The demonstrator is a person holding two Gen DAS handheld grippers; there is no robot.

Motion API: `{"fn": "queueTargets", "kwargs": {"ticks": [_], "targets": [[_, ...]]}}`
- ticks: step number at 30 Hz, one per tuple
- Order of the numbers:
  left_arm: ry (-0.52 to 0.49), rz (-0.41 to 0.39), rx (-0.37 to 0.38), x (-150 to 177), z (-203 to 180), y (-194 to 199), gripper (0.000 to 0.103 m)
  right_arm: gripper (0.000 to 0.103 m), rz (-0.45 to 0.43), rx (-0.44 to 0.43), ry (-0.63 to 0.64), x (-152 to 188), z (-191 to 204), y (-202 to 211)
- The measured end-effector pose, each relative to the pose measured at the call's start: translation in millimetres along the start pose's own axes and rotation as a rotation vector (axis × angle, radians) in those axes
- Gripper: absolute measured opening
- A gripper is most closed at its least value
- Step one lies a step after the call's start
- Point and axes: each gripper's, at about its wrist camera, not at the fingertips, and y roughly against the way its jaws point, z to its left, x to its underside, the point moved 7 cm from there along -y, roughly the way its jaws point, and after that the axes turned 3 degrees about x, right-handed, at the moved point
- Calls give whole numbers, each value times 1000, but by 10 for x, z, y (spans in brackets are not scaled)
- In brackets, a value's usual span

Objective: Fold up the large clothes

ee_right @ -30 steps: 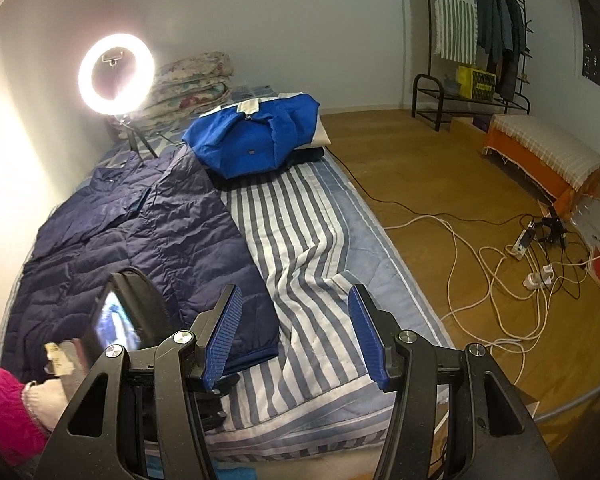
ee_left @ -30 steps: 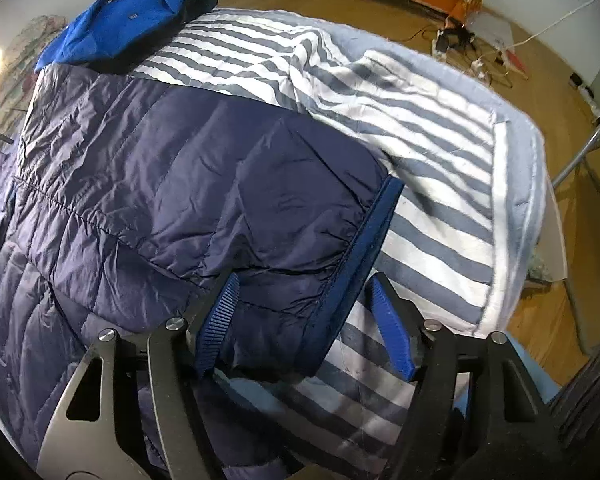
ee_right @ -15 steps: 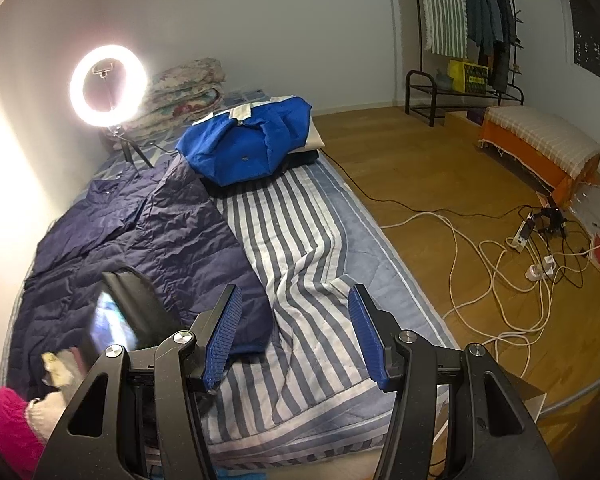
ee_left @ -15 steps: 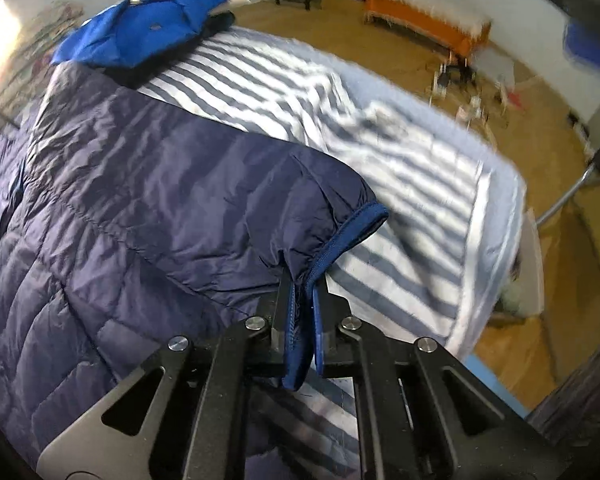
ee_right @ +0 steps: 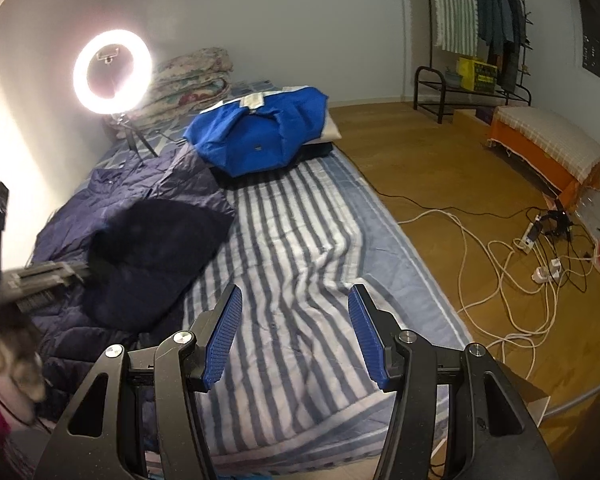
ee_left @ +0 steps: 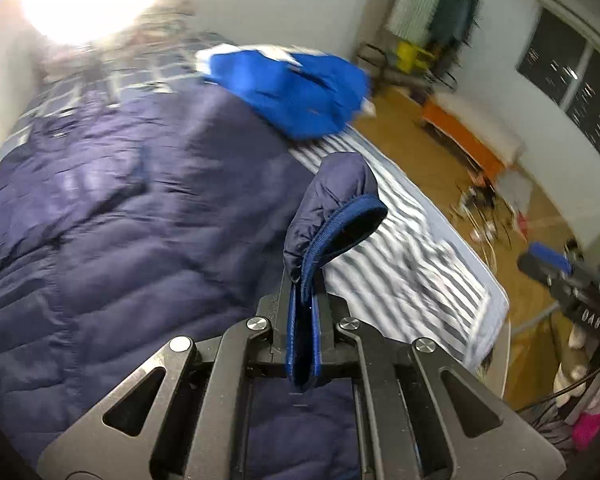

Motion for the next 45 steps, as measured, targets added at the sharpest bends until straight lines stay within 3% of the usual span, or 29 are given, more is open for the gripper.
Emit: {"fn": "queueTargets", "kwargs": {"ticks": [10, 20, 23, 30, 39, 42, 43, 44, 45], "targets": [[259, -130, -177, -204, 1965, 518, 4, 54, 36, -33, 118, -4, 656, -180], [410, -151, -394, -163, 3626, 573, 4, 54, 49, -44, 265, 71, 1268, -235], [395, -140, -448, -194, 3903, 531, 4, 54, 37, -63, 285, 73, 1398, -163], [427, -149, -446, -305, 4384, 385, 4, 54, 38, -46, 341, 60, 1554, -200], [429, -117, -542, -345, 4770, 167, 4, 54, 66, -20, 340, 96, 1512, -280], [452, -92, -522, -275, 4861, 61, 4, 54, 74, -17, 336, 94, 1501, -294], [476, -83, -528, -236, 4905, 48, 6, 54, 75, -20, 331, 90, 1505, -292], [501, -70, -539, -196, 4947, 46, 19, 54, 75, -24, 329, 86, 1507, -288], [531, -46, -569, -142, 5004, 63, 40, 54, 71, -31, 327, 77, 1526, -276]]}}
